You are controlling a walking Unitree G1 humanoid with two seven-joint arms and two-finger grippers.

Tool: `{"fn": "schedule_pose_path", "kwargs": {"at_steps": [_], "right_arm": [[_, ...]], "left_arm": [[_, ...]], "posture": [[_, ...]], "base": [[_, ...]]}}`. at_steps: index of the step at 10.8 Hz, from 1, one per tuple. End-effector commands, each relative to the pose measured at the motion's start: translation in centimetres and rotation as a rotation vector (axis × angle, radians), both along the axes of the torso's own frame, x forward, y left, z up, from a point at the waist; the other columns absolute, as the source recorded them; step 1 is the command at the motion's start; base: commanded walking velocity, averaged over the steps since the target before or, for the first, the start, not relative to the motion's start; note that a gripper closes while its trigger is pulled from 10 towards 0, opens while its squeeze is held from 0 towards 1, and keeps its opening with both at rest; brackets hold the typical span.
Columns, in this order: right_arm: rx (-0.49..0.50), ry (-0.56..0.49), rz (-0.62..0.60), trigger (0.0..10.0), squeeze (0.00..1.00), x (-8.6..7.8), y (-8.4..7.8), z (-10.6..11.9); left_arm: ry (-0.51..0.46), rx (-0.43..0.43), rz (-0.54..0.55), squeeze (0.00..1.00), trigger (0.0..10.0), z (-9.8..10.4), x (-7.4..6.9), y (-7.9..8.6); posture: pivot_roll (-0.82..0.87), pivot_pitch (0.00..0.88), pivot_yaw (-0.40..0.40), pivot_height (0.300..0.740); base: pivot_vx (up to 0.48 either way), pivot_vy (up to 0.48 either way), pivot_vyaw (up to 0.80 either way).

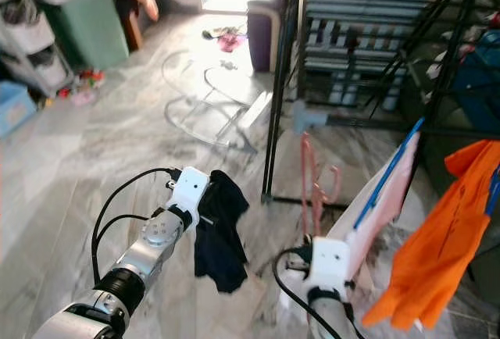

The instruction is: Hang hanger

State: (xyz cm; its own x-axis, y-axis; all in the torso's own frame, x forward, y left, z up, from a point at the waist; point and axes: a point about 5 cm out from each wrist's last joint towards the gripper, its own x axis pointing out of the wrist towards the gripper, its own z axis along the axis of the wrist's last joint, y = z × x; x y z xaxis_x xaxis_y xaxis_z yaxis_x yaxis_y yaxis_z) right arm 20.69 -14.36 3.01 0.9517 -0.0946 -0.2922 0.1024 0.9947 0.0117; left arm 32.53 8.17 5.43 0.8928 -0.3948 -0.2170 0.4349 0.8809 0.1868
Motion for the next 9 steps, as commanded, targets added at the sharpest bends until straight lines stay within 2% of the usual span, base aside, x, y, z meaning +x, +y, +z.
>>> {"fn": "schedule_pose_path", "kwargs": {"at_steps": [1,3,6,9], "right_arm": [[0.005,0.01,0.008,10.0,0.0,-0.2,0.2,-0.1],[0.0,0.002,0.004,10.0,0.0,-0.3,-0.2,0.0],[-0.014,-0.013,-0.009,10.0,0.0,-0.2,-0.6,0.3],[-0.011,-0.008,-0.005,10.0,0.0,-0.2,-0.3,0.3]], "left_arm": [[-0.04,-0.001,0.011,0.0,10.0,0.9,0.6,-0.1],[-0.059,-0.026,0.021,0.0,10.0,1.9,1.2,-0.3],[-0.063,-0.022,0.01,0.0,10.0,1.8,1.1,-0.5],[-0.083,-0.052,-0.005,0.0,10.0,2.8,1.4,-1.1]], "posture": [[-0.06,0.0,-0.009,0.74],[-0.06,0.0,-0.011,0.74],[-0.06,0.0,-0.009,0.74],[-0.06,0.001,-0.007,0.74]], "base": [[-0.262,0.0,0.0],[-0.266,0.0,0.0],[-0.264,0.0,0.0],[-0.26,0.0,0.0]]}}
